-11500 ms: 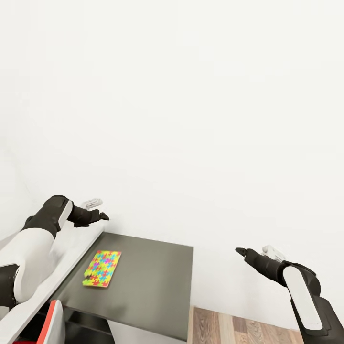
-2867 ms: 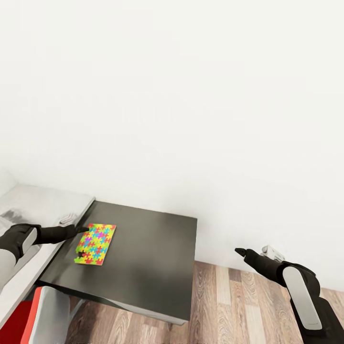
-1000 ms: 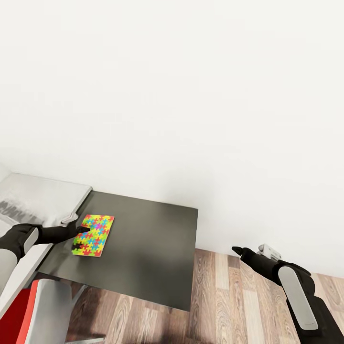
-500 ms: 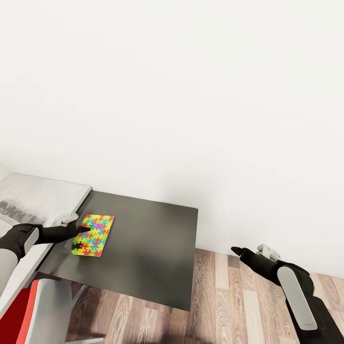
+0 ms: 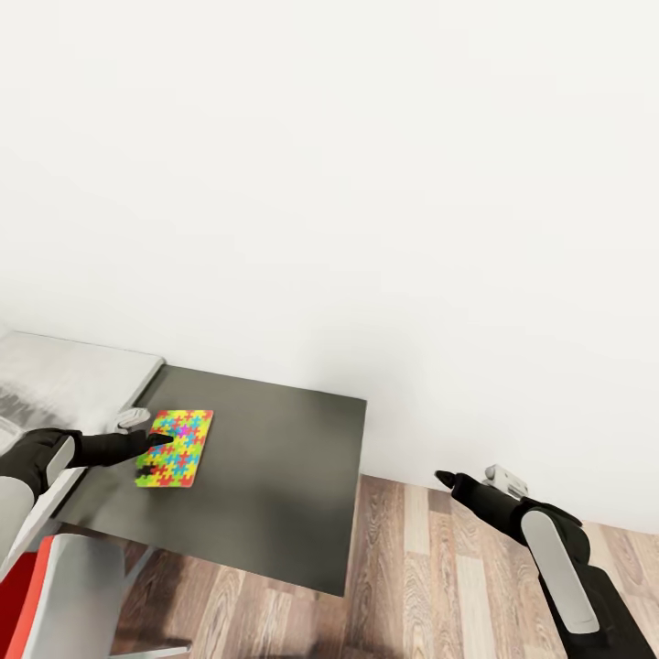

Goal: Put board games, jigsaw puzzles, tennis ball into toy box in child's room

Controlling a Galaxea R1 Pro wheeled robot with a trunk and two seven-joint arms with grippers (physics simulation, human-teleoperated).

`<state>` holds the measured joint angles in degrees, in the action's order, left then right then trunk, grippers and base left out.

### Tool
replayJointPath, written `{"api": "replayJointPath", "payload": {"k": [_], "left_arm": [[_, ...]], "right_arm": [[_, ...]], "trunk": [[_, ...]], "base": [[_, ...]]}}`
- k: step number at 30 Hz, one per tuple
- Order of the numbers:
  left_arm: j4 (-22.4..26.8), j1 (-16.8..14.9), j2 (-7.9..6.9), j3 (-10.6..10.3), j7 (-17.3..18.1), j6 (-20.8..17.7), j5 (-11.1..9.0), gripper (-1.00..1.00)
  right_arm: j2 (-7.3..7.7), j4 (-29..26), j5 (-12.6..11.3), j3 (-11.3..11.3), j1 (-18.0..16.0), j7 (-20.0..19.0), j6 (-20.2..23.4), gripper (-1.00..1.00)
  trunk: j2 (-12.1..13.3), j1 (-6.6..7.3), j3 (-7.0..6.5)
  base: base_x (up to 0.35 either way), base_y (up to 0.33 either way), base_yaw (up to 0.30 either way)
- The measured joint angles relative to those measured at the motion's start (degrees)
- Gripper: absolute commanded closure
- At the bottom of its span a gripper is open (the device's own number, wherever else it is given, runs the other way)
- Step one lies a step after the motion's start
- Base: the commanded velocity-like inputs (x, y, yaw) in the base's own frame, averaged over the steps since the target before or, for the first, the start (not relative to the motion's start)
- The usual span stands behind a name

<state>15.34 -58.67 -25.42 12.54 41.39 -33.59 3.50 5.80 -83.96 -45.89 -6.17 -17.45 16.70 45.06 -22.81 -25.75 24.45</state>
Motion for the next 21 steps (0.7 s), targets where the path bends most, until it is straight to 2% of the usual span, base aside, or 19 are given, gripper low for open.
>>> {"api": "replayJointPath", "payload": {"k": [21], "left_arm": [[0.02,0.0,-0.09,0.01,0.01,0.01,0.0,-1.0]], "right_arm": [[-0.01,0.01,0.0,0.02,0.0,-0.01,-0.06,-1.0]], "trunk": [[-0.01,0.0,0.0]], "base": [[0.0,-0.023,0.0]]}}
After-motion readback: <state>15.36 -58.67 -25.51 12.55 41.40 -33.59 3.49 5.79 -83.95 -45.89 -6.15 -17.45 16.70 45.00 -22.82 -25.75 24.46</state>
